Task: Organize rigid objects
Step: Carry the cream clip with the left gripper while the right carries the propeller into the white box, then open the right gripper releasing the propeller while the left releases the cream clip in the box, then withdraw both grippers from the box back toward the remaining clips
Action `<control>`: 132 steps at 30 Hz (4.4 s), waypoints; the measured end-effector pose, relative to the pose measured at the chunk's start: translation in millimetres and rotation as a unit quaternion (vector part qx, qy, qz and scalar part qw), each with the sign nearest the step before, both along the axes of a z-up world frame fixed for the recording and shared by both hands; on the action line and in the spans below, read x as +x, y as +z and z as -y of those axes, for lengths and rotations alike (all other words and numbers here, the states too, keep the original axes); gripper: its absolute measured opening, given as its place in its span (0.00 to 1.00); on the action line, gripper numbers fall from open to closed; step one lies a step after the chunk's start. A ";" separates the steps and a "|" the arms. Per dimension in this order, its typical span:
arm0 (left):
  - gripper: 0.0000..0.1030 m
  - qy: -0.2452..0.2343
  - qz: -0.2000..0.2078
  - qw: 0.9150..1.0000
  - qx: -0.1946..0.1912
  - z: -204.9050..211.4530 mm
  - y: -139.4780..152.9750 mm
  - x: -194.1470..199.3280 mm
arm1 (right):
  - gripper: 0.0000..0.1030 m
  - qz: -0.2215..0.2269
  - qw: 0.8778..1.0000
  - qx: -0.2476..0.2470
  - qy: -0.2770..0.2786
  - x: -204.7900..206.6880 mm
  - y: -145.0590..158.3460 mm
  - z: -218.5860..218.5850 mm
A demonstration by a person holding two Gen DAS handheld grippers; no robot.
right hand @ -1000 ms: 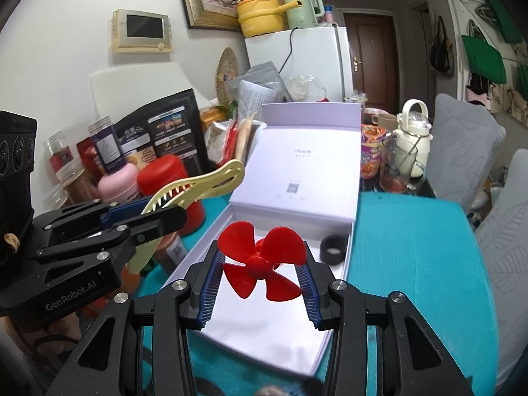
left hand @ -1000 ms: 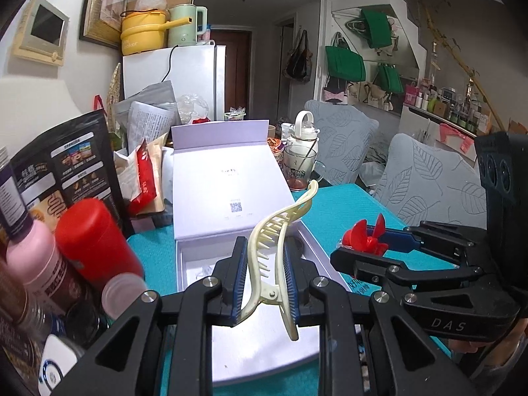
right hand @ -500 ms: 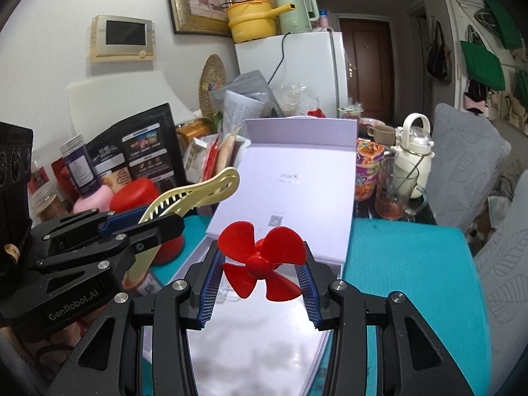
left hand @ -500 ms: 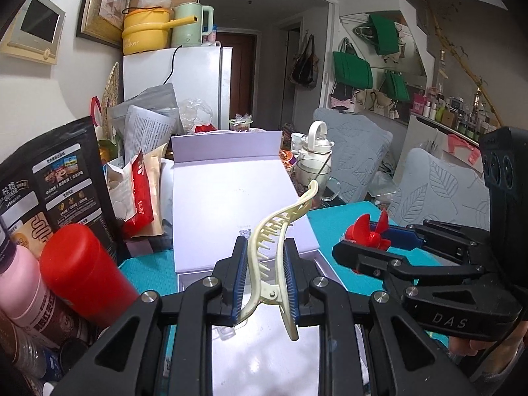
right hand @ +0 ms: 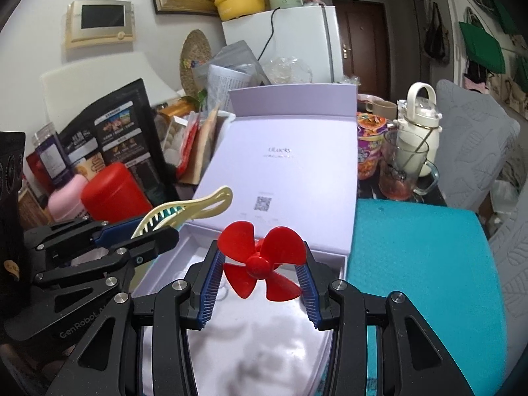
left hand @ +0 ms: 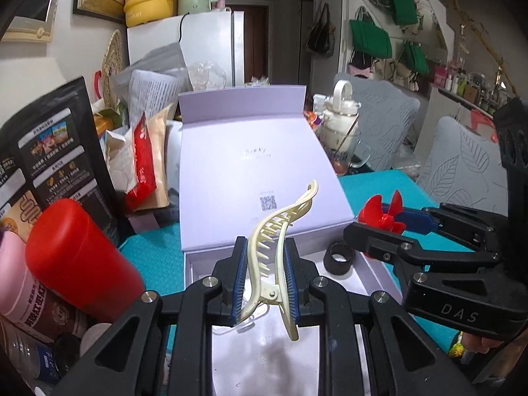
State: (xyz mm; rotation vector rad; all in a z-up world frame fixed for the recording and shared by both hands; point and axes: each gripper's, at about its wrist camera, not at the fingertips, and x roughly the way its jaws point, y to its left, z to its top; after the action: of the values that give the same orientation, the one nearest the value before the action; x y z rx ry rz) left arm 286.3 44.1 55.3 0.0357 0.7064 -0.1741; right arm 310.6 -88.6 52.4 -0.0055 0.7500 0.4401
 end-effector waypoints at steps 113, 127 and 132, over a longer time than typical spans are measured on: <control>0.25 0.081 -0.008 0.997 0.016 16.8 62.5 -93.8 | 0.55 0.084 0.994 -0.068 -0.022 -140.0 78.6 19.0; 0.96 0.066 0.030 0.997 0.015 30.6 69.0 -162.4 | 0.64 0.109 0.990 -0.078 -0.040 -211.9 86.0 40.3; 0.96 0.052 0.037 0.998 0.005 34.1 64.1 -182.0 | 0.66 0.110 0.990 -0.080 -0.045 -233.1 81.4 46.2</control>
State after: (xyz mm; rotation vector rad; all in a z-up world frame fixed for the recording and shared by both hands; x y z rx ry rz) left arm 104.3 10.0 119.4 0.0152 0.6339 -0.0694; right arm 77.5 -134.8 133.8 -0.1672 0.5637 0.2871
